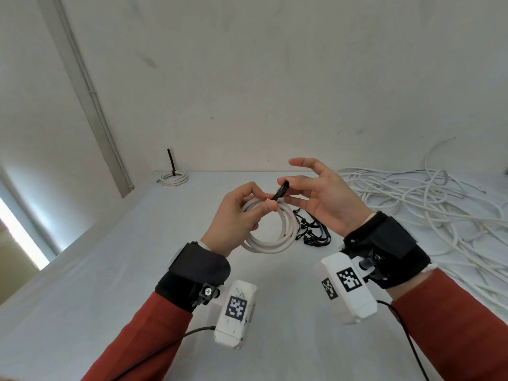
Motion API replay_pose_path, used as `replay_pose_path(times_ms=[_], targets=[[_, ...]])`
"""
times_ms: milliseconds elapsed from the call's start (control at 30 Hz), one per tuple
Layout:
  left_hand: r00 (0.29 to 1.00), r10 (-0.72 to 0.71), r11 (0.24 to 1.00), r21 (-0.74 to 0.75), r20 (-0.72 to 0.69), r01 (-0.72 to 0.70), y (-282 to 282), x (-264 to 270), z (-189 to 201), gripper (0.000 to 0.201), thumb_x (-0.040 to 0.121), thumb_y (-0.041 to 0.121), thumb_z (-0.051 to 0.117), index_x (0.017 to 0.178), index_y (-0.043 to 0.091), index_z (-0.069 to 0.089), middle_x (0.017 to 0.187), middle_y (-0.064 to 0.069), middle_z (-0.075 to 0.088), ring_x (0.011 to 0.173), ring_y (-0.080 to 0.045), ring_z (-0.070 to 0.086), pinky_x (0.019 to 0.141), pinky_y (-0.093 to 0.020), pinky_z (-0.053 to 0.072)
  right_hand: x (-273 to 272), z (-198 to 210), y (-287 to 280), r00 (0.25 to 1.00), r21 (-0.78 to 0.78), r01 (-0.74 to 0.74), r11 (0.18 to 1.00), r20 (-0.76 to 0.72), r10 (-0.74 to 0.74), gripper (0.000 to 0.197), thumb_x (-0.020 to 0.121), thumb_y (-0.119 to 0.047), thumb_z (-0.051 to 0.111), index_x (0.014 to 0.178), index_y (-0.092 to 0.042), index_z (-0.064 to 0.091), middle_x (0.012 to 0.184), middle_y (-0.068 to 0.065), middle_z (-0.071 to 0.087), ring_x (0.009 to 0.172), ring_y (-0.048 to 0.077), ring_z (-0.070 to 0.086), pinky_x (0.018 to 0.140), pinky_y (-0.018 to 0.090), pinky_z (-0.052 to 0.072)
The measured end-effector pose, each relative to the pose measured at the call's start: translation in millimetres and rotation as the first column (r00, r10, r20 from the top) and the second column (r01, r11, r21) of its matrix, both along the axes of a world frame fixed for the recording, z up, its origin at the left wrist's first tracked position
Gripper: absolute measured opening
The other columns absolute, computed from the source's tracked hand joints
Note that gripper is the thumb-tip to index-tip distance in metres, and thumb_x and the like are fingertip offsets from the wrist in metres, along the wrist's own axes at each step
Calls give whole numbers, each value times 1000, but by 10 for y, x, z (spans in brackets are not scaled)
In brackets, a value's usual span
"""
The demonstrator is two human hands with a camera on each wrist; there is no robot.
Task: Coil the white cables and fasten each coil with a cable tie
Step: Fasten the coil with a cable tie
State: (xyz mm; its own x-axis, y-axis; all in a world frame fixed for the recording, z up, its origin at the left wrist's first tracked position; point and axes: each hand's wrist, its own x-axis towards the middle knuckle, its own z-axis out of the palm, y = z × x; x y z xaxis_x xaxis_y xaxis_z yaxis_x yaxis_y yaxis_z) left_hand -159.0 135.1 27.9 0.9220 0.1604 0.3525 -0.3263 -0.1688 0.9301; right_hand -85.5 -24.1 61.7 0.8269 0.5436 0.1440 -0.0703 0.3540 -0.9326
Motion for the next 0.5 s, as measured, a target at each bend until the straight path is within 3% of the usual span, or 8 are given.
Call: replay_pose_path(times_ms=[100, 233, 367, 433, 500], targets=[[1000, 6, 1000, 15, 2, -6, -10, 10, 2, 29, 86, 11, 66, 63, 28, 58, 83, -28, 57, 50, -9, 34, 48, -22, 33, 7, -9, 13, 1000, 24, 10, 1000, -19, -9, 37, 85, 10, 55, 113, -14, 56, 84, 12, 67, 81, 27, 61, 72, 34, 58], [1000, 24, 999, 47, 20, -25, -9, 12, 18, 20, 85, 9, 67, 70, 18, 57, 74, -6, 60, 51, -8, 38, 50, -23, 35, 37, -13, 22, 997, 44, -15, 999, -78, 18, 39, 86, 14, 51, 112, -15, 57, 80, 11, 60, 82, 26, 61, 71, 32, 57], [998, 40, 994, 100, 43, -44, 28, 21, 19, 10, 84, 9, 69, 78, 11, 60, 64, 14, 62, 54, -4, 47, 54, -18, 41, 53, -20, 27, 991, 56, -28, 998, -131, 35, 36, 87, 13, 52, 112, -12, 55, 78, 13, 63, 81, 24, 67, 72, 29, 57], [994, 57, 988, 137, 88, -69, 57, 45, 20, 9, 82, 8, 71, 80, 7, 62, 77, 13, 70, 67, -6, 61, 65, -18, 48, 74, -11, 32, 993, 16, -14, 1000, -120, 16, 28, 84, 6, 61, 107, -10, 56, 80, 11, 66, 80, 24, 66, 73, 29, 57], [982, 92, 970, 209, 163, -125, 94, 69, 44, 10, 81, 8, 72, 81, 6, 62, 91, 6, 73, 84, -9, 67, 79, -22, 52, 80, 14, 51, 997, -139, 30, 990, -69, -40, 27, 78, -12, 74, 98, -10, 56, 81, 7, 60, 69, 22, 62, 70, 31, 55]])
